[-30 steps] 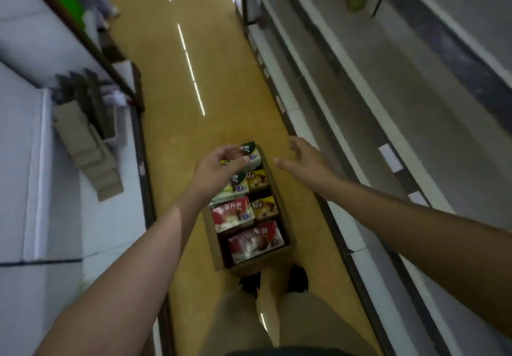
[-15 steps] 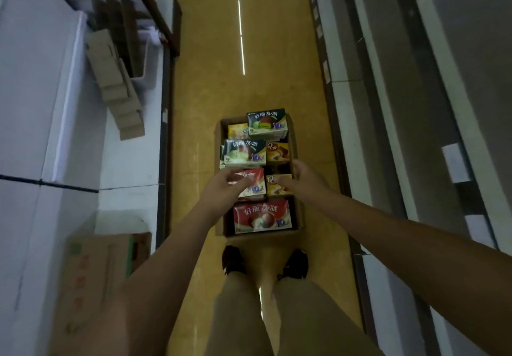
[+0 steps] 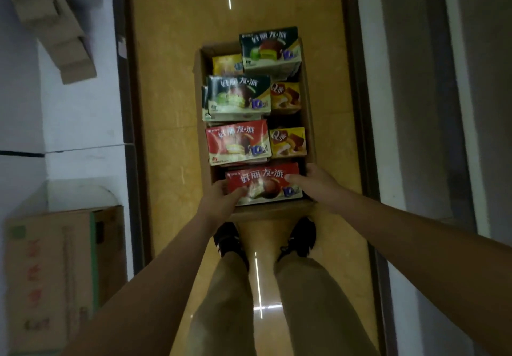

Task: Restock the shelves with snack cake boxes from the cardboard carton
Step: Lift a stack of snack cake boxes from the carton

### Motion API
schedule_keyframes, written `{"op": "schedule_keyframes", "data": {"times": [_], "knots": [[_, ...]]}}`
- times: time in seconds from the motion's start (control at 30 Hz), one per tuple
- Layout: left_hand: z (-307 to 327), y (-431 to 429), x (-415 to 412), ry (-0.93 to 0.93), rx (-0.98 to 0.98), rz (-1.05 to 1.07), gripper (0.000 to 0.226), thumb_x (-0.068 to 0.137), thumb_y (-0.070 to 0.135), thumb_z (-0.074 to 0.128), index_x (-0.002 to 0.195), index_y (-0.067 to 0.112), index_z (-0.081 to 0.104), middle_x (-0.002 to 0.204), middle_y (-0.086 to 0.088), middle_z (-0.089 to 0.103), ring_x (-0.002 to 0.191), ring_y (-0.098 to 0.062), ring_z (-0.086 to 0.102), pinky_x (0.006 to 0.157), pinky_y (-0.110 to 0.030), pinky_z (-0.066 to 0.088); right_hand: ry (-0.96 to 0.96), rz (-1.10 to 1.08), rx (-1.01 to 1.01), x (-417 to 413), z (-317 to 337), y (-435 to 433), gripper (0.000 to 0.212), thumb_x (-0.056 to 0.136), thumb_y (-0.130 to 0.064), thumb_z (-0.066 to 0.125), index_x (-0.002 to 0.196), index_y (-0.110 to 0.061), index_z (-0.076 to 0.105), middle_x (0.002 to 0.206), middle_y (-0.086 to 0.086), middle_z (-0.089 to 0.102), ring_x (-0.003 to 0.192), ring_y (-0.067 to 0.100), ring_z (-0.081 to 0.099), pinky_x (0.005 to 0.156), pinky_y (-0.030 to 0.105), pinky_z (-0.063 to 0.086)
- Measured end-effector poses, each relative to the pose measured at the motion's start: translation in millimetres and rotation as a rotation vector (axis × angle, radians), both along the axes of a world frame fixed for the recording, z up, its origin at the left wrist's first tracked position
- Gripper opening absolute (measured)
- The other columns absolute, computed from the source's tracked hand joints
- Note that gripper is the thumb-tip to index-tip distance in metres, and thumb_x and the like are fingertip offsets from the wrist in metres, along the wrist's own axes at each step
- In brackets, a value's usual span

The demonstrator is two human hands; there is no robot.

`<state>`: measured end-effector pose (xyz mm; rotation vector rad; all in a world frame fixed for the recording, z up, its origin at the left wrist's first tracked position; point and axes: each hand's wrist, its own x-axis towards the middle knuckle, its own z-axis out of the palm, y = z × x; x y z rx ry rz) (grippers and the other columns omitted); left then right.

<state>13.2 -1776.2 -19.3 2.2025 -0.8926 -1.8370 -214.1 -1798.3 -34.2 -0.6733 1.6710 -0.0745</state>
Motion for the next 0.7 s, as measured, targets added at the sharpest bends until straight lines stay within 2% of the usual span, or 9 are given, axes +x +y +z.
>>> {"op": "schedule_keyframes", "data": {"times": [0.1,0.2,0.27,0.33,0.4,0.5,0.57,0.67,0.7], "knots": [[-50,-4,1,0.011,0.022,-0.004,0.028,0.088,0.036,0.075,0.109,0.02,0.065,0.115,-0.005,0.071,0.105,-0.024,0.068,0.101,-0.043,0.053,0.01,-0.018,0.03,4,-40,-1,0.058,0.096,-0.035,0.07,0.144,-0.014,0.047,0.125,-0.003,0.057,0.105,0.015,0.053,0.087,0.027,0.045],[-100,-5,6,-0.023,0.028,0.006,0.09,0.053,0.066,0.076,0.128,0.018,0.063,0.12,-0.002,0.071,0.108,-0.024,0.068,0.1,-0.048,0.054,0.041,-0.031,0.039,7,-74,-2,0.057,0.096,-0.031,0.069,0.145,-0.011,0.046,0.13,0.002,0.057,0.103,0.015,0.05,0.082,0.025,0.043],[-126,-4,9,-0.034,0.035,0.022,0.112,0.041,0.072,0.075,0.139,0.021,0.055,0.127,-0.001,0.068,0.112,-0.024,0.067,0.101,-0.049,0.053,0.071,-0.03,0.057,8,-95,-5,0.062,0.096,-0.031,0.07,0.147,-0.011,0.042,0.125,0.0,0.054,0.11,0.019,0.052,0.087,0.027,0.041],[-140,-6,9,-0.047,0.046,0.043,0.12,0.039,0.072,0.079,0.144,0.021,0.049,0.132,-0.001,0.065,0.116,-0.024,0.065,0.103,-0.049,0.052,0.101,-0.023,0.082,9,-114,-6,0.073,0.093,-0.037,0.073,0.151,-0.011,0.036,0.136,0.002,0.054,0.125,0.025,0.053,0.089,0.029,0.04],[-153,-6,10,-0.033,0.059,0.062,0.115,0.047,0.065,0.088,0.145,0.02,0.048,0.133,-0.001,0.065,0.117,-0.023,0.063,0.103,-0.048,0.052,0.113,-0.031,0.101,8,-131,-7,0.081,0.09,-0.039,0.075,0.152,-0.01,0.032,0.147,0.007,0.05,0.131,0.027,0.051,0.09,0.03,0.041],[-175,-7,7,-0.015,0.089,0.117,0.1,0.056,0.051,0.093,0.142,0.018,0.051,0.131,0.0,0.065,0.115,-0.022,0.063,0.1,-0.043,0.053,0.087,-0.064,0.126,5,-154,-7,0.08,0.087,-0.039,0.079,0.149,-0.011,0.036,0.144,0.006,0.052,0.129,0.025,0.053,0.091,0.03,0.044],[-190,-8,5,0.011,0.098,0.196,0.082,0.068,0.041,0.091,0.138,0.017,0.055,0.128,-0.001,0.067,0.109,-0.02,0.064,0.091,-0.037,0.054,0.053,-0.102,0.151,5,-167,-8,0.081,0.083,-0.04,0.082,0.147,-0.012,0.041,0.141,0.005,0.055,0.125,0.024,0.056,0.089,0.029,0.046],[-212,-6,5,0.071,0.133,0.309,0.058,0.078,0.032,0.086,0.129,0.018,0.062,0.119,-0.002,0.07,0.099,-0.017,0.066,0.074,-0.03,0.051,0.006,-0.175,0.19,4,-182,-9,0.074,0.082,-0.043,0.082,0.142,-0.014,0.05,0.13,0.001,0.062,0.102,0.015,0.06,0.068,0.022,0.042],[-216,-5,5,0.093,0.151,0.332,0.052,0.079,0.031,0.085,0.125,0.019,0.063,0.115,-0.002,0.071,0.098,-0.017,0.067,0.072,-0.029,0.051,-0.005,-0.197,0.199,5,-185,-9,0.071,0.083,-0.043,0.081,0.14,-0.014,0.052,0.125,0.001,0.062,0.094,0.011,0.058,0.067,0.022,0.04]]}}
